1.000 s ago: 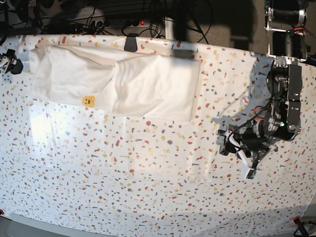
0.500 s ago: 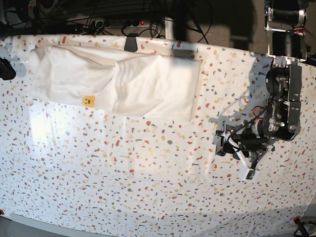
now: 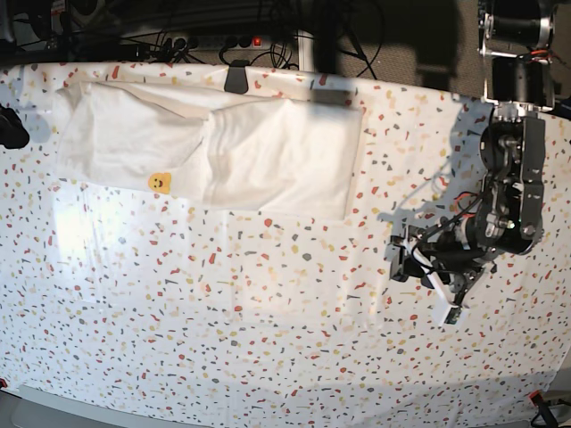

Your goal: Fold the T-shirt properly

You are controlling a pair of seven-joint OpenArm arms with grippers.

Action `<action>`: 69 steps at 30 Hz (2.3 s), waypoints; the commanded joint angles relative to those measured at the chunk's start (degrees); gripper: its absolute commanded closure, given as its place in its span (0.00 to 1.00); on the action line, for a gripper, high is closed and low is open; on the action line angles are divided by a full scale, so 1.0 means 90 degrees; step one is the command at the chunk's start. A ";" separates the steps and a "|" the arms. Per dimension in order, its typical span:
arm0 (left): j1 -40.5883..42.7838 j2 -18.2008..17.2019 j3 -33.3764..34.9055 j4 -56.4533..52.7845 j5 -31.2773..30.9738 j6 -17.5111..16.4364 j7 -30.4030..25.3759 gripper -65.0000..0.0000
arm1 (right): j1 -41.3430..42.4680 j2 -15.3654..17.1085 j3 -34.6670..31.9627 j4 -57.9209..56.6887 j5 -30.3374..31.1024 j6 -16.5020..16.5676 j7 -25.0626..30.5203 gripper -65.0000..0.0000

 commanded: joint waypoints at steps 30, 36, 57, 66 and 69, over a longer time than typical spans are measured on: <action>-0.0172 -0.0041 -0.0029 0.0126 -0.0075 -0.0024 -0.0143 0.50 | 0.0617 -0.0780 -0.1039 0.0070 -0.0833 0.0026 0.0049 0.27; -0.0172 -0.0041 -0.0029 0.0126 -0.0075 -0.0024 -0.0131 0.50 | 0.0617 -0.0775 -0.2135 0.0070 -0.1545 0.0026 0.0930 0.27; -0.0172 -0.0041 -0.0029 0.0126 -0.0075 -0.0024 -0.0049 0.50 | 0.0617 -0.0755 -0.2380 0.0070 0.0505 0.0026 0.0049 0.27; -0.0172 -0.0041 -0.0029 0.0126 -0.0075 -0.0024 -0.0046 0.50 | 0.0619 -0.0755 -0.2380 0.0073 0.0505 0.0026 0.0049 0.28; -0.0172 -0.0041 -0.0029 0.0126 -0.0075 -0.0024 -0.0049 0.50 | 0.0619 -0.0753 -0.2380 0.0070 0.0505 0.0026 0.0049 0.34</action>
